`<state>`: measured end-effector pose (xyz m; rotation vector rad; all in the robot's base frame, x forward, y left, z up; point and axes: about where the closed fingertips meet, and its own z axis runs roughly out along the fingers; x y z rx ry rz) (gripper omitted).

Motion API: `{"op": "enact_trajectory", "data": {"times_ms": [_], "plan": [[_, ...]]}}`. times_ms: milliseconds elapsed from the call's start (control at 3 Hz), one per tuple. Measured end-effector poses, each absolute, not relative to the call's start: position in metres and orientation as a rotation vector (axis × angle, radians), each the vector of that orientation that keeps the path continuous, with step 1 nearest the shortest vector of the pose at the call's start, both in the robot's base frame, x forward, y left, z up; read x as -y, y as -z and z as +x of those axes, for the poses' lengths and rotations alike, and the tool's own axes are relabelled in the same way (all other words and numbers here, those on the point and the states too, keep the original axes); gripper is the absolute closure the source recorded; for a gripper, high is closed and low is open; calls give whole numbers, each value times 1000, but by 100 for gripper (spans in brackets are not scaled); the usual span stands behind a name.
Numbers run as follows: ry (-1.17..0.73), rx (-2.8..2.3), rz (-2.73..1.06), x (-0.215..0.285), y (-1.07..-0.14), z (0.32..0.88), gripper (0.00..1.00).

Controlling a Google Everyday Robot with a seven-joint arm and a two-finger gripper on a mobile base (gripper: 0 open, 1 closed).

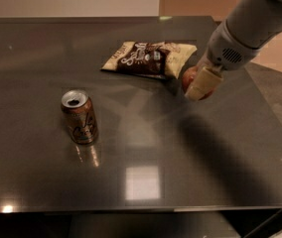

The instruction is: Move apple near brown chip bag

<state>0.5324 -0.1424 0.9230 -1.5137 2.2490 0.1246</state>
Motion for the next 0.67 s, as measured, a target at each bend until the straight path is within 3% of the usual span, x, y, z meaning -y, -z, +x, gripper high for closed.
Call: {"op": "enact_trajectory", "data": {"times_ms": [667], "plan": [[-168, -2235, -1479, 119, -894, 577, 100]]}}
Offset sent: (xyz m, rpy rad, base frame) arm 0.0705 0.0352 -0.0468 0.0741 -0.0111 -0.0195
